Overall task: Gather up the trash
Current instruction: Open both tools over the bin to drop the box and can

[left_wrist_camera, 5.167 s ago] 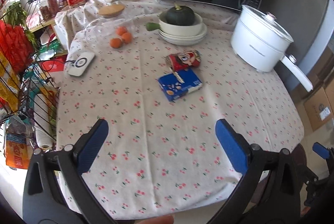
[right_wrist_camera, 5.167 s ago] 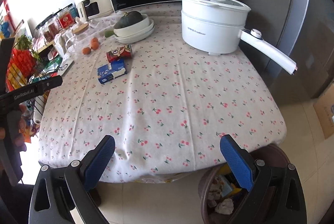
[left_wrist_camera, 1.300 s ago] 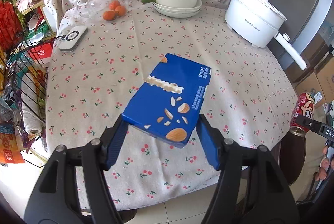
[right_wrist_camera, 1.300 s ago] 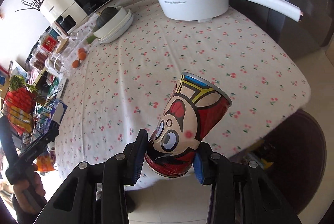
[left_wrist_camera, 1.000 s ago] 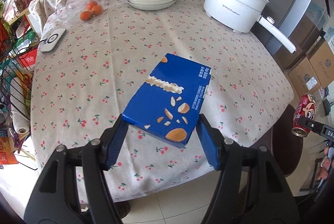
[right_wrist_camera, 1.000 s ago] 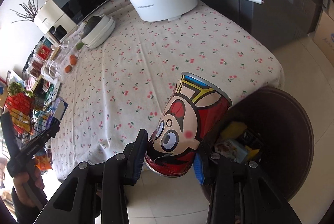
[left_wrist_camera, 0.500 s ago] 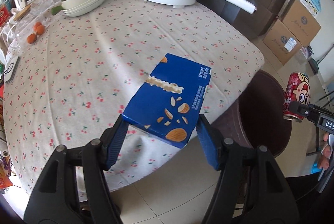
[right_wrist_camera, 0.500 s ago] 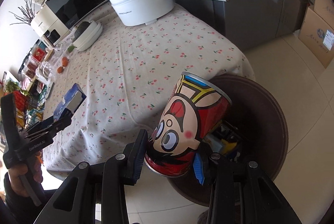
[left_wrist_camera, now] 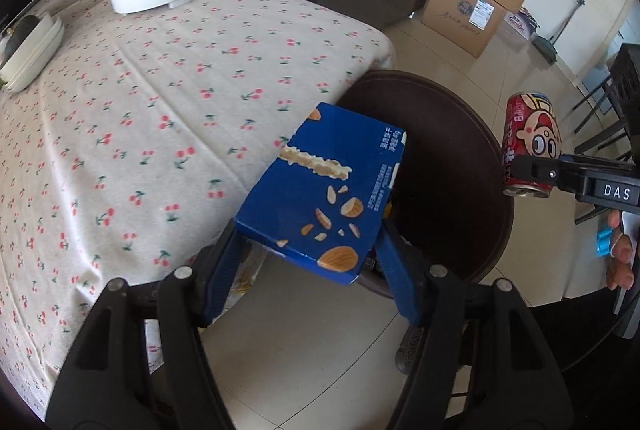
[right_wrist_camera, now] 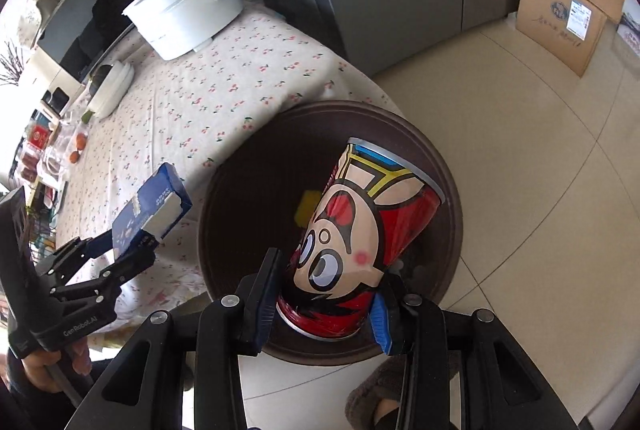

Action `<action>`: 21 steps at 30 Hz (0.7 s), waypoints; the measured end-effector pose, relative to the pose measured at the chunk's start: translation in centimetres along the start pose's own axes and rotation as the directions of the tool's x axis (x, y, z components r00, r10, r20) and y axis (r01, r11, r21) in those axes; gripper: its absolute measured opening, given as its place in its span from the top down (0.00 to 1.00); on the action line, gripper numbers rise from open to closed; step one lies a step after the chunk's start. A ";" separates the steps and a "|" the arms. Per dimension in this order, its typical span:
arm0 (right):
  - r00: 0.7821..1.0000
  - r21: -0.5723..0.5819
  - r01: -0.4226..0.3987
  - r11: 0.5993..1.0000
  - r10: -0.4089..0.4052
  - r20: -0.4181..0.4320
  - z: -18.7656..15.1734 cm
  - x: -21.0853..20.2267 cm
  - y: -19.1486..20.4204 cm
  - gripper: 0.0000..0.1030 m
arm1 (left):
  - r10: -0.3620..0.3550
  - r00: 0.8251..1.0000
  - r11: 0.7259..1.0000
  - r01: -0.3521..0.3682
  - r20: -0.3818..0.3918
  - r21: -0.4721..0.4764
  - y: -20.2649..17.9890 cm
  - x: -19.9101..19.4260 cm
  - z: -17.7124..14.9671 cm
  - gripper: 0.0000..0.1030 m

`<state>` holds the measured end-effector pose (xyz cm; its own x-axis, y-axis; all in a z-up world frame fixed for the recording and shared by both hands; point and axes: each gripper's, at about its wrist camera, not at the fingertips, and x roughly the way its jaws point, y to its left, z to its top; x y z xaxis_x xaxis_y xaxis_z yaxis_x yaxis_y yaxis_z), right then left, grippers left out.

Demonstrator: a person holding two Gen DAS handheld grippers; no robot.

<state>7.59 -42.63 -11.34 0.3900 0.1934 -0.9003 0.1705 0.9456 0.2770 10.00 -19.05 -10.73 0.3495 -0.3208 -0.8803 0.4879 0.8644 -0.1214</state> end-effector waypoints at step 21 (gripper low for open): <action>0.998 -0.007 0.037 0.999 -0.038 -0.056 -0.1 1.3 0.1 0.61 | 0.102 0.994 0.995 -0.101 0.046 -0.017 0.9 -1.0 -1.0 0.13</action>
<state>8.00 -42.29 -12.59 0.3323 0.1717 -0.9274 0.1782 0.9541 0.2405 9.27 -17.56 -10.48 0.4335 -0.2483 -0.8663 0.4366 0.8988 -0.0391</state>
